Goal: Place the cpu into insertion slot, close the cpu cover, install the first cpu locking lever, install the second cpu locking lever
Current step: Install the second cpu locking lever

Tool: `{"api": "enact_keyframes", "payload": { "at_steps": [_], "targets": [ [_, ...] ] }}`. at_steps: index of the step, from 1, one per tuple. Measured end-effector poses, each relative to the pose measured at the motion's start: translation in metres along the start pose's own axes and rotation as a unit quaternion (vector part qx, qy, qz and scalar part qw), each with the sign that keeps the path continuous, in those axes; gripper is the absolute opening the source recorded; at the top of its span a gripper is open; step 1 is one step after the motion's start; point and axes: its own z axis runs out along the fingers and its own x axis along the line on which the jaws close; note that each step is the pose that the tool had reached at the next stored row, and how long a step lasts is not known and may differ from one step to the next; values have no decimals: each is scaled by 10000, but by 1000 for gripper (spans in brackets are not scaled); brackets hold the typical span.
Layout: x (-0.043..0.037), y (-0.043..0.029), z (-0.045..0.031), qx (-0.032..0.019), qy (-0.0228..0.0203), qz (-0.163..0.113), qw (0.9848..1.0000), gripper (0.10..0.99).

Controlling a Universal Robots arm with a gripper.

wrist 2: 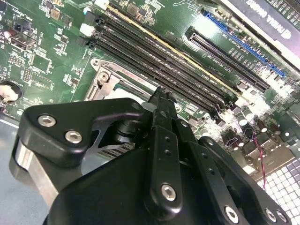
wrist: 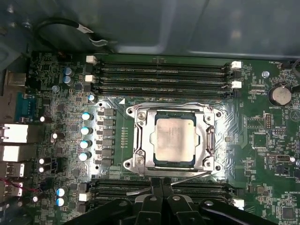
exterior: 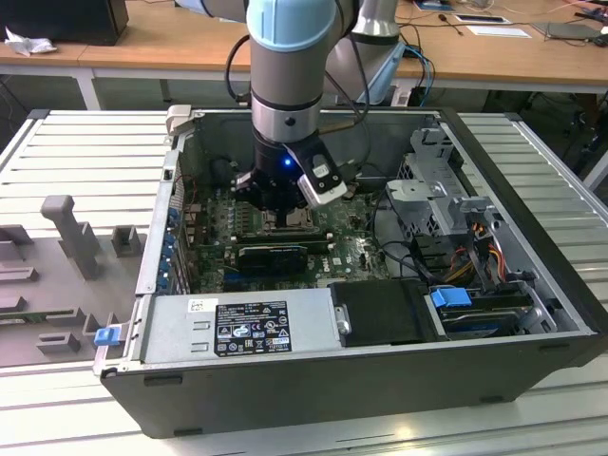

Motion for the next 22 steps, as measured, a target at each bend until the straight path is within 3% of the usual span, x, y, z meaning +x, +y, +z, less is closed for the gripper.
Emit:
{"api": "enact_keyframes", "payload": {
  "at_steps": [22],
  "targets": [
    [56,-6,77,-28,6,0,10000,106]
  ]
}}
